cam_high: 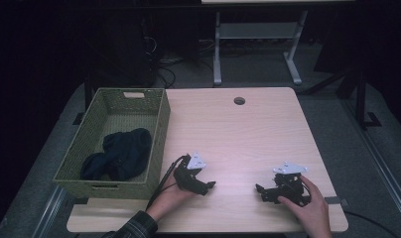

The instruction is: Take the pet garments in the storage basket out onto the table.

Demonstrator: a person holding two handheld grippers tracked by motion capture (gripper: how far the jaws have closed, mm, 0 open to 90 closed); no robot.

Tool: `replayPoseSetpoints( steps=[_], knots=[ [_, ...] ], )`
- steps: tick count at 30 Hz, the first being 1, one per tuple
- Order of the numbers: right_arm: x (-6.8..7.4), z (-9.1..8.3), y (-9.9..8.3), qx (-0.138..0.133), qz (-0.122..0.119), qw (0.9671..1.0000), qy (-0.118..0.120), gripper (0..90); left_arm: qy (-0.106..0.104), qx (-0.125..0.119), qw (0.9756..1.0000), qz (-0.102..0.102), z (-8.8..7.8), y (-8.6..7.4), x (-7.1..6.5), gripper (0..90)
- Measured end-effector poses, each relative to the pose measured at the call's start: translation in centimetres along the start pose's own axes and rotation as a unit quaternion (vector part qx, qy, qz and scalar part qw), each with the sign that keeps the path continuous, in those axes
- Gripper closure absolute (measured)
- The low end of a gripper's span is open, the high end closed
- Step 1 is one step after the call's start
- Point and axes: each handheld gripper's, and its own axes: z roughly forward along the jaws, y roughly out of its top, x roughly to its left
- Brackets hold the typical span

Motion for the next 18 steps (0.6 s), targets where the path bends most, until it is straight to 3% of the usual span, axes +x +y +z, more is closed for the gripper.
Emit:
replayPoseSetpoints(
  steps=[18],
  knots=[
    [-0.01, 0.0, 0.0, 0.0, -0.001, 1.0, 0.0, 0.4, 0.001, 0.013, 0.9999, -0.004, -0.46, -0.02, -0.38, 13.5]
  ],
)
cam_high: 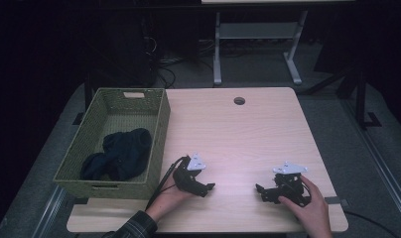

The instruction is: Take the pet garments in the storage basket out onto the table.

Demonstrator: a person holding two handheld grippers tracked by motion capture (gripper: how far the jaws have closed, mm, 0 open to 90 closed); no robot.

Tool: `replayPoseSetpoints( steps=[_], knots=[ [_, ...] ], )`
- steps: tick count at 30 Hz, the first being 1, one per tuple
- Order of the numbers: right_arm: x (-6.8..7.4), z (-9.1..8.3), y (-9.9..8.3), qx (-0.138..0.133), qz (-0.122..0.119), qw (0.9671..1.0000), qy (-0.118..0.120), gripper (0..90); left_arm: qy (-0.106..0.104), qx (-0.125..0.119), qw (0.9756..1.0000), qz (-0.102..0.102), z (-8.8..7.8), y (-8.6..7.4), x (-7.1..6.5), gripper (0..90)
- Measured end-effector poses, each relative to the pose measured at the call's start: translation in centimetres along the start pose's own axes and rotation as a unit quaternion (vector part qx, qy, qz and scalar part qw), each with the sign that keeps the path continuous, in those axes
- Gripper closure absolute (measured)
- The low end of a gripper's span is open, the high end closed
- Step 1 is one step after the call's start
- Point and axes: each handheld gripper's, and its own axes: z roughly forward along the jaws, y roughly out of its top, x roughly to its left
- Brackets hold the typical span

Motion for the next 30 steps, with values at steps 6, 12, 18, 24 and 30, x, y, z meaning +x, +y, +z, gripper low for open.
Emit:
replayPoseSetpoints(
  steps=[6, 12, 18, 24, 30],
  knots=[
    [0.0, 0.0, 0.0, 0.0, 0.0, 1.0, 0.0, 0.4, 0.005, 0.005, 1.0, -0.006, -0.4, 0.1, 0.1, 13.6],
    [0.0, 0.0, 0.0, 0.0, -0.002, 1.0, 0.001, 0.4, 0.005, 0.003, 1.0, -0.003, -0.9, 0.1, 0.2, 14.1],
    [0.0, 0.0, 0.0, 0.0, -0.002, 1.0, 0.001, 0.4, 0.006, -0.003, 1.0, -0.007, -1.4, 0.3, 0.3, 14.3],
    [0.0, 0.0, 0.0, 0.0, -0.003, 1.0, 0.001, 0.4, 0.009, -0.008, 0.9999, -0.008, -1.9, 0.4, 0.6, 14.3],
    [0.0, 0.0, 0.0, 0.0, -0.003, 1.0, 0.002, 0.4, 0.011, -0.01, 0.9998, -0.009, -2.2, 0.4, 0.8, 14.3]
  ],
)
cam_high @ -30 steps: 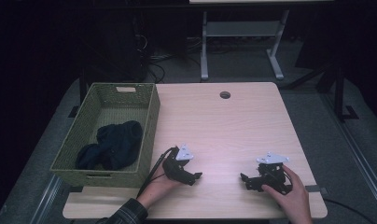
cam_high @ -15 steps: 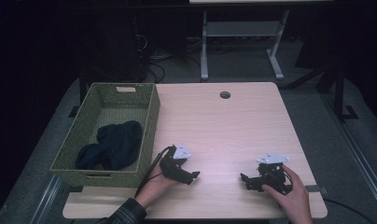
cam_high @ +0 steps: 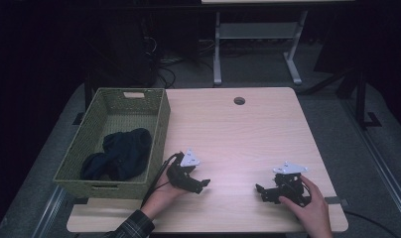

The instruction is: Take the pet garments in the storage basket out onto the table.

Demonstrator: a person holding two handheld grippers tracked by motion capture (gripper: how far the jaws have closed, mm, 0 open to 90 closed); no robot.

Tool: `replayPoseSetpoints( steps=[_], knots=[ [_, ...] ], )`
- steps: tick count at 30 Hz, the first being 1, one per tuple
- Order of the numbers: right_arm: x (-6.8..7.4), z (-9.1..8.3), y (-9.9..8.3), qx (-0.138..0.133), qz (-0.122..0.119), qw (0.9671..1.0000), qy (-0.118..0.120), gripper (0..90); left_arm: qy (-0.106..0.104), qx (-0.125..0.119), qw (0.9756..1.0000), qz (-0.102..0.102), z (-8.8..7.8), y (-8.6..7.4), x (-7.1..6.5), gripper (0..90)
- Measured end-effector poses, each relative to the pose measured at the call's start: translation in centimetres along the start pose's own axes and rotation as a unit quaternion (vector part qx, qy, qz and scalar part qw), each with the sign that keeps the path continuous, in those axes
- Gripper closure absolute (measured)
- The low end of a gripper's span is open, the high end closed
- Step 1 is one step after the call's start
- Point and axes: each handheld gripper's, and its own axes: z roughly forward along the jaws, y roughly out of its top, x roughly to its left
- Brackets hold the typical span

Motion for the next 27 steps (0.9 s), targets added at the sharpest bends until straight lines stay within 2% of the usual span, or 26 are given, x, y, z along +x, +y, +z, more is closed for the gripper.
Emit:
replayPoseSetpoints(
  steps=[9, 14, 18, 27],
  knots=[
    [0.0, 0.0, 0.0, 0.0, 0.0, 1.0, 0.0, 0.4, -0.007, 0.001, 1.0, 0.001, -0.28, 0.22, -0.03, 14.3],
    [0.0, 0.0, 0.0, 0.0, 0.0, 1.0, 0.0, 0.4, -0.008, -0.001, 1.0, -0.002, -0.42, 0.3, -0.02, 14.2],
    [0.0, 0.0, 0.0, 0.0, 0.0, 1.0, 0.0, 0.4, -0.004, -0.003, 1.0, 0.004, -0.68, 0.61, 0.0, 14.2],
    [0.0, 0.0, 0.0, 0.0, 0.0, 1.0, 0.0, 0.4, -0.005, 0.008, 0.9999, 0.006, -0.85, 0.92, -0.07, 14.2]
  ],
)
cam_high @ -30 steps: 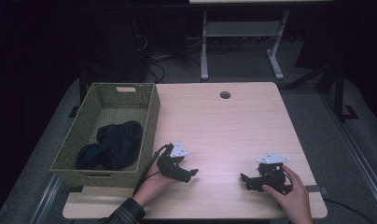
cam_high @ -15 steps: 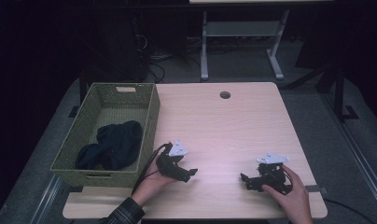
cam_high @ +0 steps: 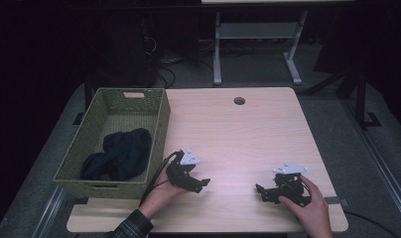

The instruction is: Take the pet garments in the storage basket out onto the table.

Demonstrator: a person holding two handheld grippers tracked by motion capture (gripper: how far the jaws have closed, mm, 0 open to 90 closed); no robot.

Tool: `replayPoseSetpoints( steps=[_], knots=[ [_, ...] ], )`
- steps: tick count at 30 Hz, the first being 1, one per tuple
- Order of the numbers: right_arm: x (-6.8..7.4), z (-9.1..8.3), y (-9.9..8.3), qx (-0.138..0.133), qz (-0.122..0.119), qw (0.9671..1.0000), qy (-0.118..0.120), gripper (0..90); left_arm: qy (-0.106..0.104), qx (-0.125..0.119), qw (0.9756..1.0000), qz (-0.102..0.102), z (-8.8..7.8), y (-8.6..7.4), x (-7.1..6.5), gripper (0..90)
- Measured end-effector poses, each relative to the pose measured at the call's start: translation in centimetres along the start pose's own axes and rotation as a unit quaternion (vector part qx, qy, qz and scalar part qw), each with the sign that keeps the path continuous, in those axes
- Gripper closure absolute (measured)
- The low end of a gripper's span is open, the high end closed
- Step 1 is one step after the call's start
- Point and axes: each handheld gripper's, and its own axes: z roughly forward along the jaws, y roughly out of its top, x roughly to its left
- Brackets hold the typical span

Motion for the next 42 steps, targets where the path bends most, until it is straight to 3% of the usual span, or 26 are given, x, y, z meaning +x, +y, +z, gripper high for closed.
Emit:
replayPoseSetpoints(
  steps=[27, 42],
  knots=[
    [0.0, 0.0, 0.0, 0.0, 0.0, 1.0, 0.0, 0.4, -0.006, -0.012, 0.9999, -0.007, -1.6, 1.4, 0.2, 14.3],
    [0.0, 0.0, 0.0, 0.0, 0.0, 1.0, 0.0, 0.4, -0.004, -0.006, 1.0, -0.006, -2.5, 2.3, 0.2, 14.3]
  ],
)
